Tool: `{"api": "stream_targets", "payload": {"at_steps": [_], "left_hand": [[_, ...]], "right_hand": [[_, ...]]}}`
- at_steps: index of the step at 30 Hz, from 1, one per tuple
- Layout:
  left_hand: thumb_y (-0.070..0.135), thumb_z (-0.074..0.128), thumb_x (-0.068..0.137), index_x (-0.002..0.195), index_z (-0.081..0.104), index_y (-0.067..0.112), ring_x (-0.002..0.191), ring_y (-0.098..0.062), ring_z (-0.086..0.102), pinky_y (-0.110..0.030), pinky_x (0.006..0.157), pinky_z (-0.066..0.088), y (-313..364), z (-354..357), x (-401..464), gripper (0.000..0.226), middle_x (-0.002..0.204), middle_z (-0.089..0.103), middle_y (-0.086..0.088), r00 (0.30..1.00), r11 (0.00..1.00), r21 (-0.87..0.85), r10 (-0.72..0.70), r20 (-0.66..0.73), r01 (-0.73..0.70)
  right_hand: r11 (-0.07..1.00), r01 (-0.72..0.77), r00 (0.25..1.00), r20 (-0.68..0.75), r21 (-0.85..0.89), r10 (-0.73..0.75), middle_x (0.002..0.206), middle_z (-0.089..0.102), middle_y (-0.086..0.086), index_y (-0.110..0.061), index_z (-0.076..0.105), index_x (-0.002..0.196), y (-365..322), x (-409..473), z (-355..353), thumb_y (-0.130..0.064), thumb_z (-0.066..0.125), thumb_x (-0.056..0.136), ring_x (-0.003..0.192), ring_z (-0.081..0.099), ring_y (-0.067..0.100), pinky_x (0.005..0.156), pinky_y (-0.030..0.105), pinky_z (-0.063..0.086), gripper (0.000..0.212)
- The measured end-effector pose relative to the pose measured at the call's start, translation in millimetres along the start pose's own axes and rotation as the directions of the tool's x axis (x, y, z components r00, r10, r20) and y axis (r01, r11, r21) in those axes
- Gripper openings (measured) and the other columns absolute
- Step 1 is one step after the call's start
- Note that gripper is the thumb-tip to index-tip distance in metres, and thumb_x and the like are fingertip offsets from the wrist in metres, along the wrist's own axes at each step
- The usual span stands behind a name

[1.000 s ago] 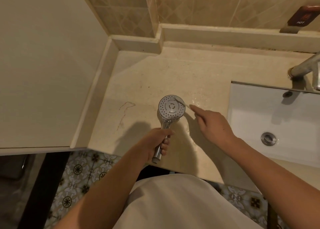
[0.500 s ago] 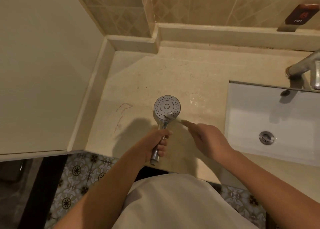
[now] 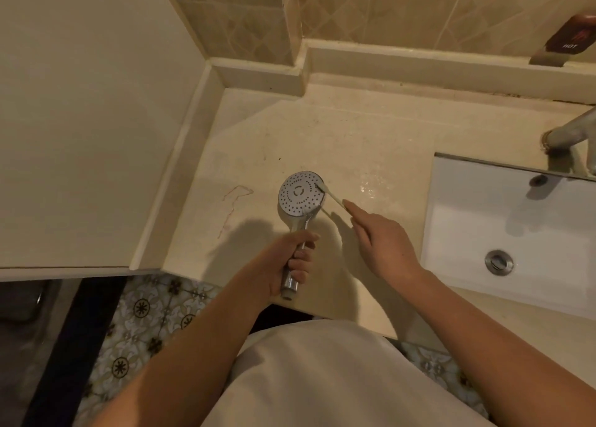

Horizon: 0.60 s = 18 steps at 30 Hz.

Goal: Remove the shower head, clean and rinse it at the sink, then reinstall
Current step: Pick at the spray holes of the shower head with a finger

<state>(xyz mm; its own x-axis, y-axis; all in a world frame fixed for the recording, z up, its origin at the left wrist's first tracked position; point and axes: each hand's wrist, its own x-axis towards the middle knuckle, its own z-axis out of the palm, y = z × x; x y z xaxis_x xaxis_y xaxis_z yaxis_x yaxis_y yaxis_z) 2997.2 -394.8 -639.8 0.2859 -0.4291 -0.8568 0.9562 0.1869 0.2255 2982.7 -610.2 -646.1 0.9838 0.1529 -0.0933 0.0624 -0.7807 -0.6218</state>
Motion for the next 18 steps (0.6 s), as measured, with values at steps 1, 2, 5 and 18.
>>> {"api": "stream_targets", "payload": {"at_steps": [1,2,5,18], "left_hand": [[0.022,0.067,0.088,0.07,0.048,0.015,0.027,-0.005,0.031,-0.017,0.027,0.029,0.8,-1.2,-0.1,0.027,0.042,0.033,0.008,0.999,0.999,-0.044,-0.013,0.039,0.014],[0.022,0.066,0.087,0.067,0.048,0.015,0.026,-0.006,0.031,-0.016,0.027,0.028,2.2,-2.4,-0.6,0.027,0.039,0.033,0.007,0.996,0.994,-0.1,-0.025,0.086,0.034],[0.021,0.06,0.089,0.064,0.047,0.015,0.023,-0.007,0.033,-0.015,0.027,0.026,6.4,-6.5,-1.7,0.029,0.037,0.032,0.006,0.982,0.974,-0.215,-0.03,0.188,0.071],[0.02,0.068,0.085,0.074,0.049,0.013,0.025,-0.007,0.034,-0.017,0.027,0.028,0.3,-6.8,-7.1,0.023,0.039,0.035,0.006,0.974,0.987,-0.159,-0.003,0.228,0.04]], "right_hand": [[0.998,0.059,0.998,0.037,-0.036,-0.058,0.079,0.063,0.003,-0.034,0.041,0.144,-5.5,-2.9,1.7,-0.023,0.039,0.101,0.067,0.058,0.023,0.057,0.033,0.044,0.044],[0.99,0.118,0.99,0.084,-0.072,-0.112,0.077,0.061,0.002,-0.036,0.04,0.144,-10.6,-7.5,3.0,-0.025,0.038,0.101,0.065,0.058,0.023,0.056,0.033,0.044,0.045],[0.984,0.156,0.98,0.137,-0.09,-0.143,0.076,0.059,0.001,-0.038,0.039,0.144,-11.2,-11.0,-0.1,-0.032,0.032,0.1,0.066,0.058,0.023,0.056,0.035,0.046,0.045],[0.994,0.055,0.998,-0.047,0.09,-0.051,0.085,0.068,0.0,-0.034,0.047,0.141,-6.3,-7.9,-6.4,-0.019,0.046,0.1,0.075,0.06,0.017,0.067,0.037,0.05,0.045]]}}
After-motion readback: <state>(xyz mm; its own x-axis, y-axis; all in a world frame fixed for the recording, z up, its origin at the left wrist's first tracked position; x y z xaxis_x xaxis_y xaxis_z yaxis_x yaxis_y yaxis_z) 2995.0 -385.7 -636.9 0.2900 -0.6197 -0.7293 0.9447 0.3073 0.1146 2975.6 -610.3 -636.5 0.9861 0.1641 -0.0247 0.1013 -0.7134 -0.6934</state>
